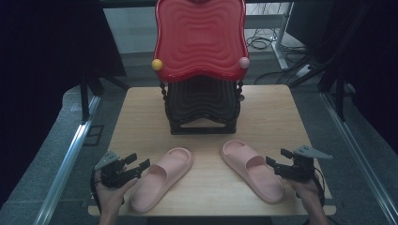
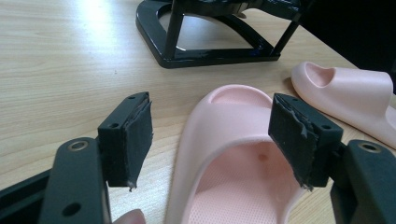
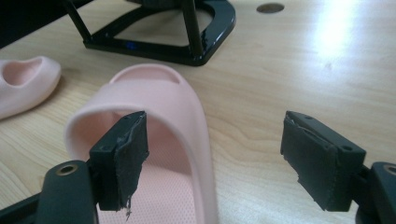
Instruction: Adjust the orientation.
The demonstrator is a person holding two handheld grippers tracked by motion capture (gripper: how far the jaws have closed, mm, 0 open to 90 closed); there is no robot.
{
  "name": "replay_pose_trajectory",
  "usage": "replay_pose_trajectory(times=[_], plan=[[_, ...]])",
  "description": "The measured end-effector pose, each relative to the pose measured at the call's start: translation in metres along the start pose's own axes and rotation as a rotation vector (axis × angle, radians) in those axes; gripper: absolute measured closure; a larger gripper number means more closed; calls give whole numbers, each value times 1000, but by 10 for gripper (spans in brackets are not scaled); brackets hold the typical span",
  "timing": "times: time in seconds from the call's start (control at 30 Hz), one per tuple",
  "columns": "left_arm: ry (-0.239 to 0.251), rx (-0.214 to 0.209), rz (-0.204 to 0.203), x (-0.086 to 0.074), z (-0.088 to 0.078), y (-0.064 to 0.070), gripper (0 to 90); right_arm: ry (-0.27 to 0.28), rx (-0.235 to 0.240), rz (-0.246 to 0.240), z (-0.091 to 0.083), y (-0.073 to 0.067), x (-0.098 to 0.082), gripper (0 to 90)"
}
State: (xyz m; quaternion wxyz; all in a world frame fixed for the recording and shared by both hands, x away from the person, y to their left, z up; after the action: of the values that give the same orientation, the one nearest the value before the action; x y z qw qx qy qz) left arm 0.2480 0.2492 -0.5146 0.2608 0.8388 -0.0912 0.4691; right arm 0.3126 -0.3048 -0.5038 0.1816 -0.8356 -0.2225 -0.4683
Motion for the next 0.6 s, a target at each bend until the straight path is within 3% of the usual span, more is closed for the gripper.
replay_pose_trajectory(times=[0.33, 0.43, 0.6], plan=[[4, 0, 13, 1, -6, 0, 303, -27, 0, 1, 4, -8, -3, 239], [4, 7, 16, 1, -8, -1, 302, -29, -6, -24, 2, -11, 0, 239], [-1, 5, 27, 3, -7, -1, 307, -39, -9, -1, 2, -3, -3, 236]])
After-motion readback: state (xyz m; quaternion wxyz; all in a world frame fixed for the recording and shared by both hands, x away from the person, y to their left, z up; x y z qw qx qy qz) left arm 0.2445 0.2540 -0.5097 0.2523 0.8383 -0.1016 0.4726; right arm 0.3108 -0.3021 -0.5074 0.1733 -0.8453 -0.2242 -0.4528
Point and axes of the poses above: each handheld gripper's, and its own axes: z roughly forward along the jaws, x roughly out of its top, y roughly to its right, the point moved 1 cm from there along z, roughly forward along the jaws, and after that the axes turned 2 degrees about -z, right-handed, at the moved point
